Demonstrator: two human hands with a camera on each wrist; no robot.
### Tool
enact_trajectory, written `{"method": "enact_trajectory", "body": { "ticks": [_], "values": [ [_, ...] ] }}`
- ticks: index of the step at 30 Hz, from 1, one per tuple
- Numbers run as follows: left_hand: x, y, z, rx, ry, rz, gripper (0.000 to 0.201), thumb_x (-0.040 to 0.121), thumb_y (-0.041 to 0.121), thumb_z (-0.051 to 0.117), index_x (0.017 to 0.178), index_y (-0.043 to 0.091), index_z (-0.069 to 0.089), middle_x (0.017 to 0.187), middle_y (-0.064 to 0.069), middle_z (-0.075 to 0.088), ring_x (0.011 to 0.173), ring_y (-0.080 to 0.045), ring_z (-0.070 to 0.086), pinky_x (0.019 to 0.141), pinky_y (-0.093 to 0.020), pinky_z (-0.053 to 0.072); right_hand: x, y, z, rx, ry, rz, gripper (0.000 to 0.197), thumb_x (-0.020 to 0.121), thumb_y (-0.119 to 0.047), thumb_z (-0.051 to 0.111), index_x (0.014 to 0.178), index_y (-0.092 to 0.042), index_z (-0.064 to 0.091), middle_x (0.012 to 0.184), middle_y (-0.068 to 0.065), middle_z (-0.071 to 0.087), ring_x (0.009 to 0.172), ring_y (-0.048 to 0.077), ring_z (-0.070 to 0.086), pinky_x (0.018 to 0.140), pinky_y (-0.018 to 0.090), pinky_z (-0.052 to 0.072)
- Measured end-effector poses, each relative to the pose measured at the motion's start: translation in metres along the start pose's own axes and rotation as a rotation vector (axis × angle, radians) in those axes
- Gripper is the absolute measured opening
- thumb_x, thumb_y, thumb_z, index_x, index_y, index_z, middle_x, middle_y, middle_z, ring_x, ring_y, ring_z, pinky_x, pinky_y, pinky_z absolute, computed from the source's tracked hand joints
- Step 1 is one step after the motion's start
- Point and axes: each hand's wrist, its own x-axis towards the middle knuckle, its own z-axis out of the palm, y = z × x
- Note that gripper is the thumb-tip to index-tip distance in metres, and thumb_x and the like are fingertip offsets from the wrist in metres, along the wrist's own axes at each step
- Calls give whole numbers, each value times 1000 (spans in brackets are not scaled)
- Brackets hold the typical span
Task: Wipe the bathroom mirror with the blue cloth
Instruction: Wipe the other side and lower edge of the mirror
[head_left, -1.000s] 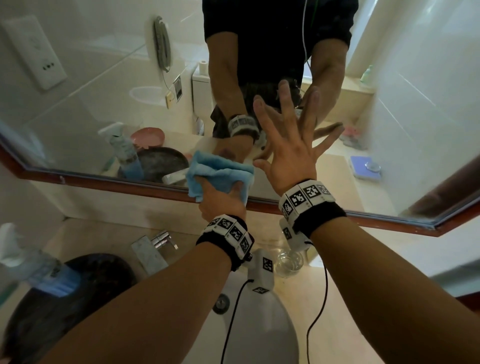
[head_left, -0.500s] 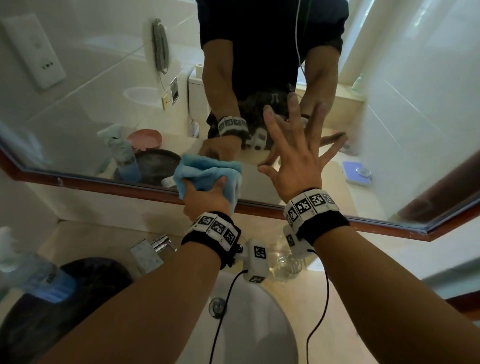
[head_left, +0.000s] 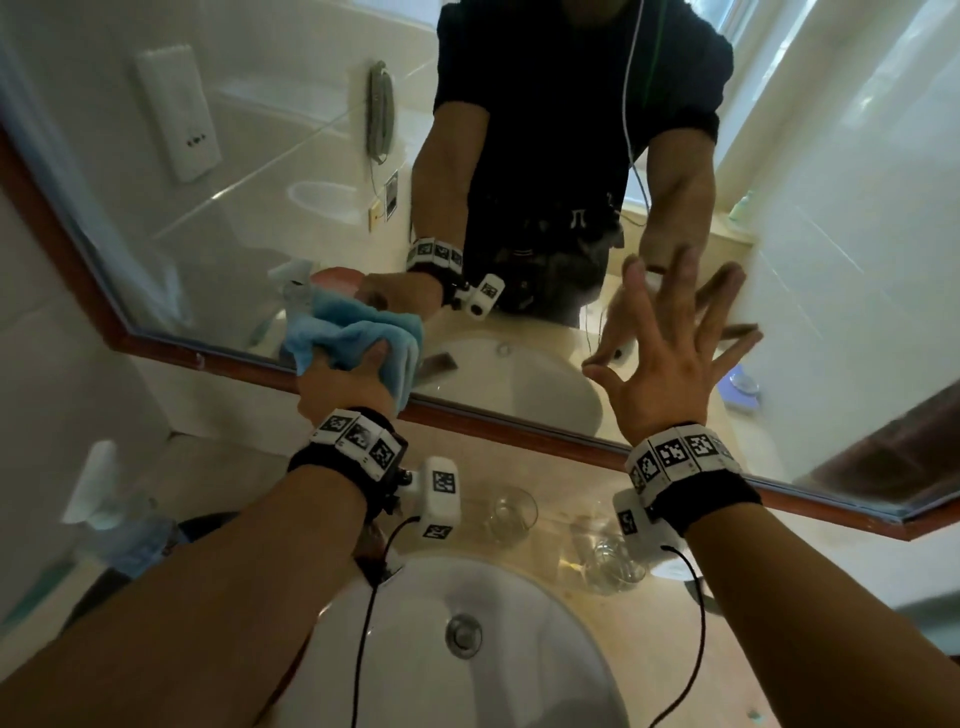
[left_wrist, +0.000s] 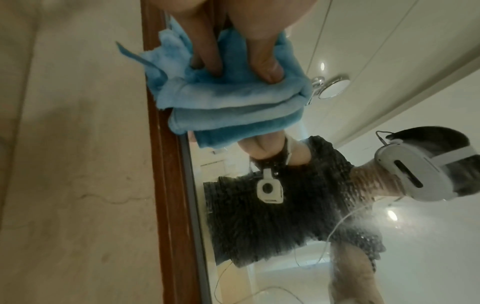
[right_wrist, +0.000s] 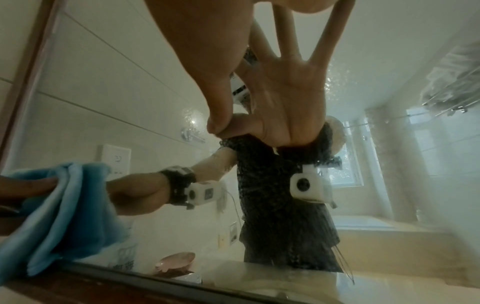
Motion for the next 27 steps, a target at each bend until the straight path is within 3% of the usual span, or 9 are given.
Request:
{"method": "enact_trajectory", "body": {
  "ticks": [4, 5, 8, 13, 19, 27],
  "values": [
    [-5, -3, 3, -35, -24, 5, 56, 84, 38, 73, 131, 15, 55, 120, -1, 61, 107, -20, 58, 72, -13, 33, -1, -9, 5, 4, 18, 37, 114, 62, -55, 80, 152, -41, 11, 163, 1, -7, 146, 42, -10, 103, 78, 1],
    [-8, -4, 5, -50, -20, -4, 57, 83, 39, 74, 131, 15, 55, 119, 0, 60, 106, -20, 58, 73, -15, 36, -1, -10, 6, 2, 18, 41, 114, 63, -55, 81, 152, -41, 11, 163, 1, -7, 146, 42, -10, 103, 79, 3],
    [-21, -5, 14, 23, -35, 52, 67, 79, 44, 75, 137, 17, 53, 126, -9, 63, 115, -31, 60, 94, -32, 48, 0, -12, 7, 14, 9, 54, 116, 63, -52, 82, 152, -41, 9, 162, 2, -9, 146, 42, -11, 104, 78, 3],
    [-54, -4, 36, 121, -65, 97, 73, 80, 47, 74, 141, 17, 50, 129, -9, 64, 119, -32, 59, 96, -32, 46, -1, -13, 9, 28, -9, 61, 116, 64, -53, 81, 152, -41, 6, 162, 2, -10, 146, 40, -13, 104, 78, 3],
    [-89, -7, 61, 90, -137, 72, 65, 79, 49, 74, 135, 20, 55, 125, -9, 64, 116, -30, 60, 83, -24, 41, -1, -10, 10, 36, -22, 51, 112, 67, -56, 77, 152, -42, 6, 163, 3, -8, 146, 36, -14, 104, 78, 2],
    [-96, -5, 70, 90, -118, 32, 64, 79, 50, 74, 133, 20, 57, 129, -4, 63, 118, -26, 59, 94, -27, 44, -3, -7, 10, 49, -30, 43, 113, 67, -53, 78, 152, -40, 5, 163, 3, -8, 146, 36, -15, 102, 79, 3]
  ]
}}
